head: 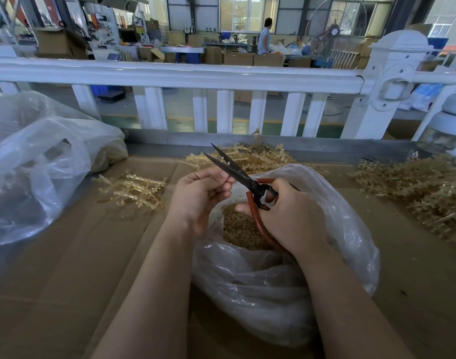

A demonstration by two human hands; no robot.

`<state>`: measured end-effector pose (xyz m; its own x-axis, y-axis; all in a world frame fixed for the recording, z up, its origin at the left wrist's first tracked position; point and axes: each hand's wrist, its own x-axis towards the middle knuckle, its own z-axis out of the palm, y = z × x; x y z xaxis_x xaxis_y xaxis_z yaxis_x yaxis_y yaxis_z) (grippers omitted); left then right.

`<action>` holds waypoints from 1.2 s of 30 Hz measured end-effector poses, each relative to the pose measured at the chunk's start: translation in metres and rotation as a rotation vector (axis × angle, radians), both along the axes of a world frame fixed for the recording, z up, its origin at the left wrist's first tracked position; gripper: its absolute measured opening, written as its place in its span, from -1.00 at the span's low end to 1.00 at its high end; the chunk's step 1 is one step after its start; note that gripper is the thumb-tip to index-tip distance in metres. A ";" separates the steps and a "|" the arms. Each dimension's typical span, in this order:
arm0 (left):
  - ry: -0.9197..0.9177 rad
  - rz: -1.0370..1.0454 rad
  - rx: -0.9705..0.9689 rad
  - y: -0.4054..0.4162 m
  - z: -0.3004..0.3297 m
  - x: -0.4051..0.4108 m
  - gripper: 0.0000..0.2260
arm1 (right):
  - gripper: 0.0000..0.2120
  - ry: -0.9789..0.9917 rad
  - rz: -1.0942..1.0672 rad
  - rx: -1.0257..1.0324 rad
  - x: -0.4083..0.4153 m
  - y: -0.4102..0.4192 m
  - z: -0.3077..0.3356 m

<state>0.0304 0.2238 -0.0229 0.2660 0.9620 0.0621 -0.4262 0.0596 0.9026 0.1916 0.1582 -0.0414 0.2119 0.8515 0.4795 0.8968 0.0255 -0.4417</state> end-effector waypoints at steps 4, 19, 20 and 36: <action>0.005 -0.033 -0.014 0.000 0.001 0.000 -0.92 | -0.35 0.016 0.001 0.006 0.000 0.000 -0.001; 0.071 -0.003 0.070 0.000 0.001 0.001 -0.84 | -0.44 0.007 0.004 0.088 -0.002 -0.002 0.001; 0.079 0.004 0.084 -0.001 0.001 0.001 -0.83 | -0.44 0.011 0.005 0.090 -0.002 -0.002 0.001; 0.264 0.087 0.267 -0.004 0.001 0.008 -0.85 | -0.39 -0.042 0.010 0.080 0.000 -0.002 0.001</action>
